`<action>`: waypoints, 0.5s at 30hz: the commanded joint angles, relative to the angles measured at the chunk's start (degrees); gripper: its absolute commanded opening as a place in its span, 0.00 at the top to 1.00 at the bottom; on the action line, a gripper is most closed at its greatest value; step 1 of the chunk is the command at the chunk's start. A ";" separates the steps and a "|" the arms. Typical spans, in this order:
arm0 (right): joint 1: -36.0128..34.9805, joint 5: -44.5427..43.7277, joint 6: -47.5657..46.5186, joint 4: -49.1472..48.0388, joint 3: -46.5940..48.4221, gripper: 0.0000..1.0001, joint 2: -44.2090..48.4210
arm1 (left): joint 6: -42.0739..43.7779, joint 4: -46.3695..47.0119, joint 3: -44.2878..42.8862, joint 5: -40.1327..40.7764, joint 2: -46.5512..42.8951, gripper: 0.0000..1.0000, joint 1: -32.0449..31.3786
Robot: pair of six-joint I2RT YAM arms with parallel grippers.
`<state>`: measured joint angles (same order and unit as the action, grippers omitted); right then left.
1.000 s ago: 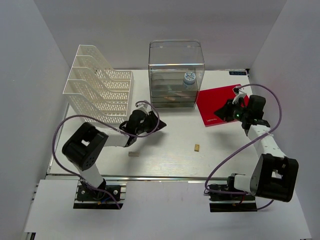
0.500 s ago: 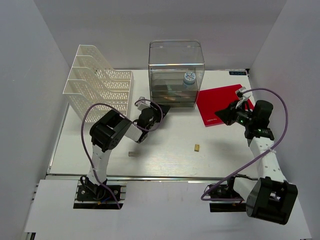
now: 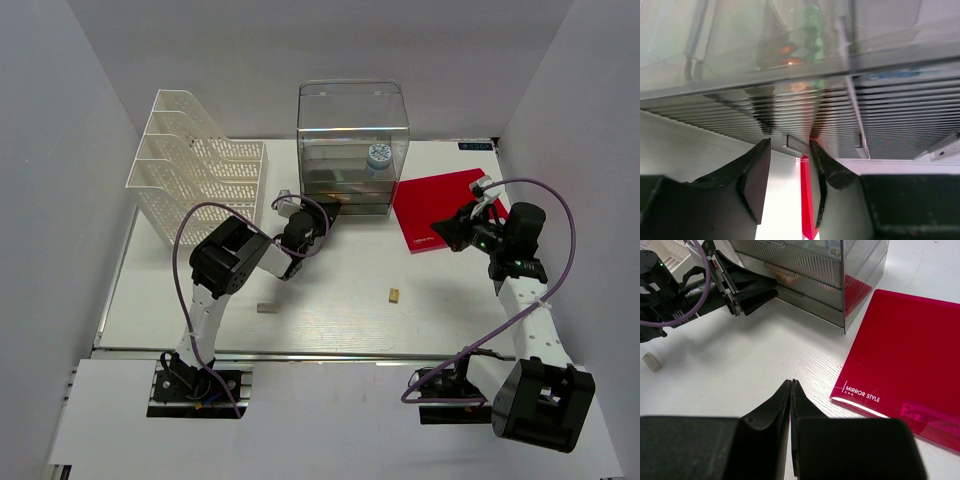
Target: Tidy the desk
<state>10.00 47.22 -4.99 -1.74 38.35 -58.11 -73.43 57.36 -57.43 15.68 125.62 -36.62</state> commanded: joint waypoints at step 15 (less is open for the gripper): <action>-0.24 -1.34 -1.33 -3.10 -0.99 0.95 0.71 | -4.09 2.75 -3.92 2.16 2.35 0.72 -0.29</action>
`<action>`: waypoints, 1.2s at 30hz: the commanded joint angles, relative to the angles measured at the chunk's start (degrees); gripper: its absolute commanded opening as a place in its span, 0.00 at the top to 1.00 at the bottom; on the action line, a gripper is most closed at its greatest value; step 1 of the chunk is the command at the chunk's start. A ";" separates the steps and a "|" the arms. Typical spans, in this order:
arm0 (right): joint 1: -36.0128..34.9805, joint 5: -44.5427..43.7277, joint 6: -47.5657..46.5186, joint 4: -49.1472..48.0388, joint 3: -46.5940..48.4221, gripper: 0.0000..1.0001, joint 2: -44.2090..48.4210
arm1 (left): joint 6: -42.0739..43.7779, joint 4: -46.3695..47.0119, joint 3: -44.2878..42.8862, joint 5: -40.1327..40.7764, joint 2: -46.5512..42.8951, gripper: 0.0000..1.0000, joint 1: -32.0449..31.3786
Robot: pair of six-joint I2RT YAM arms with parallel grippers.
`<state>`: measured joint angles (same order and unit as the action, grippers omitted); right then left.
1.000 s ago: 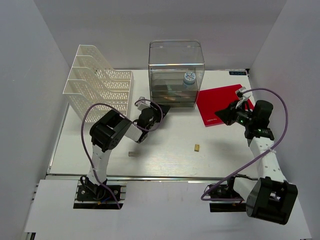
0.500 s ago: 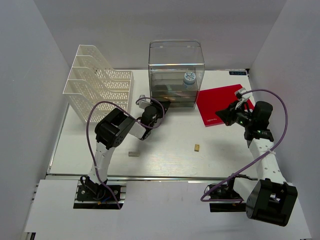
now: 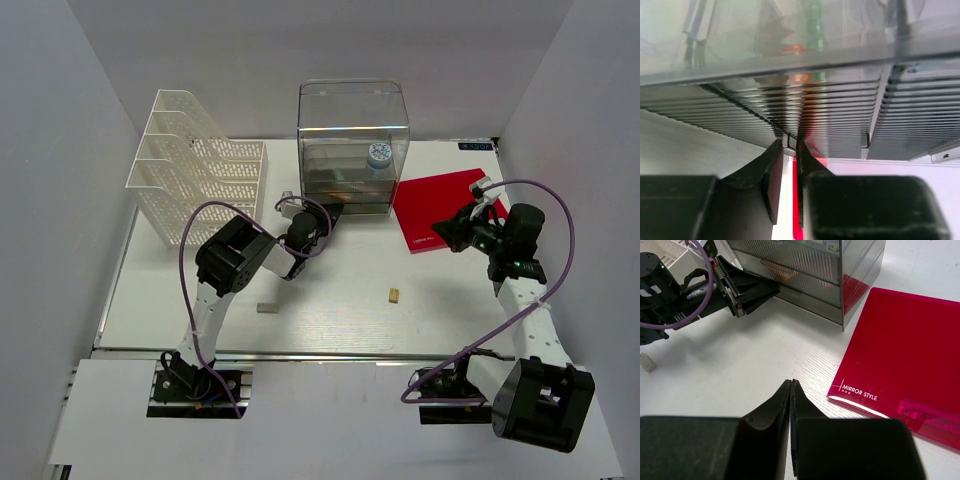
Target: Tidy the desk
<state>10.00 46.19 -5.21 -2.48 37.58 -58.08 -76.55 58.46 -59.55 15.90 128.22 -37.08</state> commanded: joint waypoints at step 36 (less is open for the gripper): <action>-1.12 11.18 -18.15 12.04 3.46 0.33 -7.12 | -1.85 9.40 19.55 -5.25 -13.78 0.25 -1.94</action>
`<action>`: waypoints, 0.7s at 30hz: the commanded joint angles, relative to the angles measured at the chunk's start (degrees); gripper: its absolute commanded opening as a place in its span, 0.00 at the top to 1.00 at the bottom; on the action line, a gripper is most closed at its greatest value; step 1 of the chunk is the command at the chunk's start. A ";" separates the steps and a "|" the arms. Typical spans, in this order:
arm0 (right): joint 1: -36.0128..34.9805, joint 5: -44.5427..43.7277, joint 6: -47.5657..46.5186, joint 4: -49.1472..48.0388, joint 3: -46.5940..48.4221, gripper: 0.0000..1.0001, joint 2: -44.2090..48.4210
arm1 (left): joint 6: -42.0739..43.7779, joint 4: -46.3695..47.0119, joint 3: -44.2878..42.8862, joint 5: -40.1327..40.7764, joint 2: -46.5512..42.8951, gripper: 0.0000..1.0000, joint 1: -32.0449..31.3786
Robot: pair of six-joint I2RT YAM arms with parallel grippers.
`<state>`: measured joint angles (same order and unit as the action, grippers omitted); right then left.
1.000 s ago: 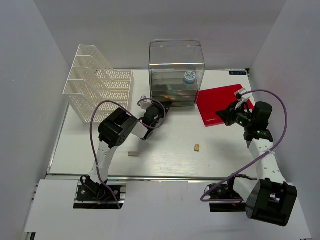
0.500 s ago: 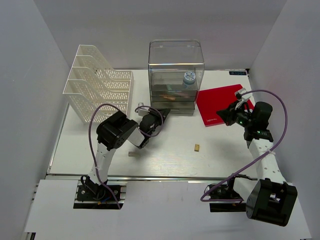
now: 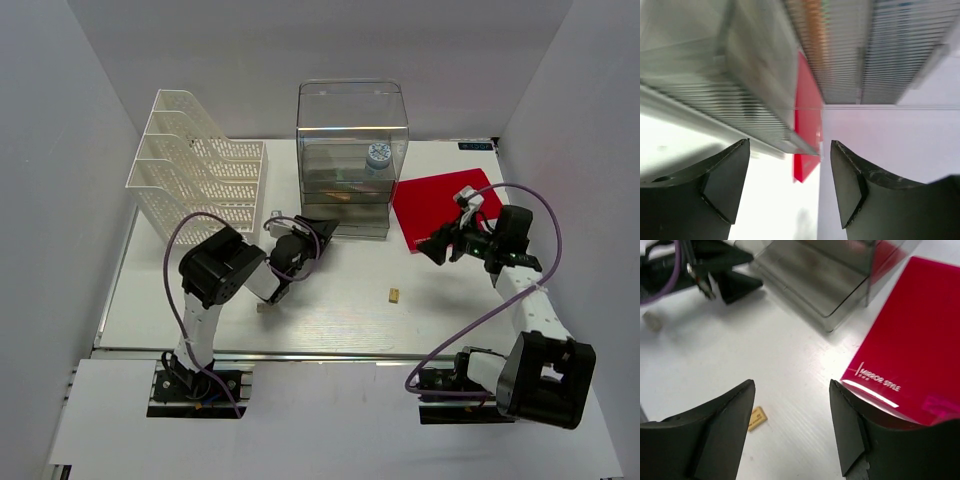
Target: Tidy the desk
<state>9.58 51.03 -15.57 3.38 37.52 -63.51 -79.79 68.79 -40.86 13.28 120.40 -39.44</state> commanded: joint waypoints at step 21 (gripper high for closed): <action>-22.92 -17.34 -27.76 17.46 2.39 0.33 -9.96 | 70.98 -84.84 -14.94 -25.08 -43.40 0.31 0.94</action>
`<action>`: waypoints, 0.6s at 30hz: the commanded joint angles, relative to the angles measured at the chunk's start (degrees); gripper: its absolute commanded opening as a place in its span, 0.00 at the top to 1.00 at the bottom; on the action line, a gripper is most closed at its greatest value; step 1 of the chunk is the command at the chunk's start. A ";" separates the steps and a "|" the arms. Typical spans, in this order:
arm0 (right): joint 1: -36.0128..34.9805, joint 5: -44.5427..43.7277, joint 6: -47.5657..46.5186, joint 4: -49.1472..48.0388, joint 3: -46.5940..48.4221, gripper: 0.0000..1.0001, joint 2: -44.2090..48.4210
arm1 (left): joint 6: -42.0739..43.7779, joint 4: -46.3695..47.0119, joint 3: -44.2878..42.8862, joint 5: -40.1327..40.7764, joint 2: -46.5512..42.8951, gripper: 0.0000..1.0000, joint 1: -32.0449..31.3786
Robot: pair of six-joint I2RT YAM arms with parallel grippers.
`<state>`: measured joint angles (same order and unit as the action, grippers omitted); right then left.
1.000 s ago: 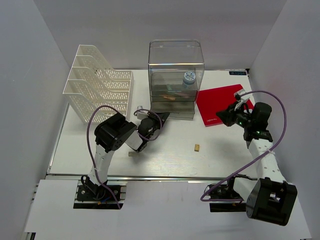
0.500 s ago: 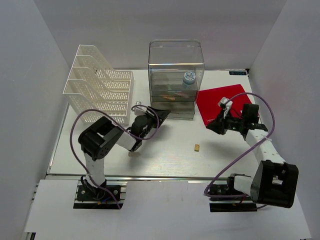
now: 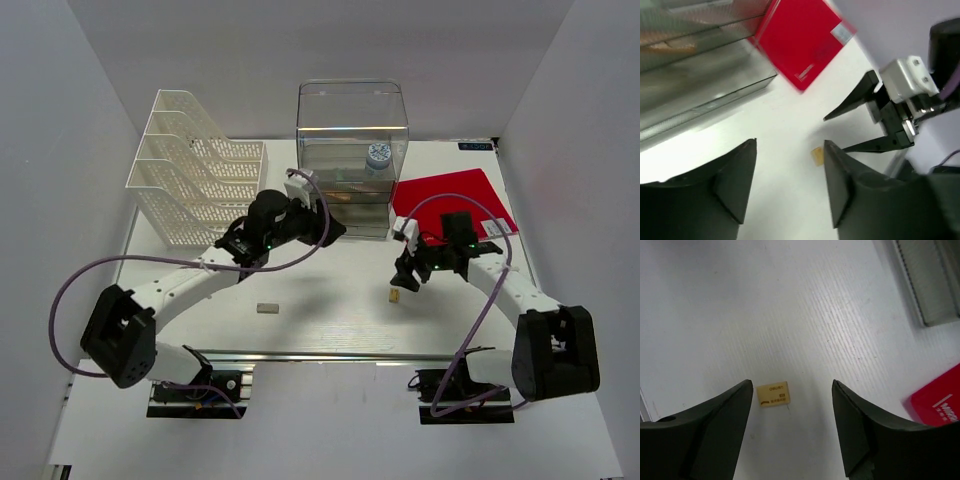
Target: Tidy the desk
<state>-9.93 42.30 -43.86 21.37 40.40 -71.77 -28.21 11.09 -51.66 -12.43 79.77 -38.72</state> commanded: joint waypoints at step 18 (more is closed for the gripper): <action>-13.88 -28.42 4.05 -5.46 -5.51 0.32 -5.22 | 27.85 -25.42 9.56 19.02 -24.40 0.02 -0.30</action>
<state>-23.38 15.90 -39.31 17.67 35.44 -76.36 -1.89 -13.39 -41.19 4.56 55.66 -38.79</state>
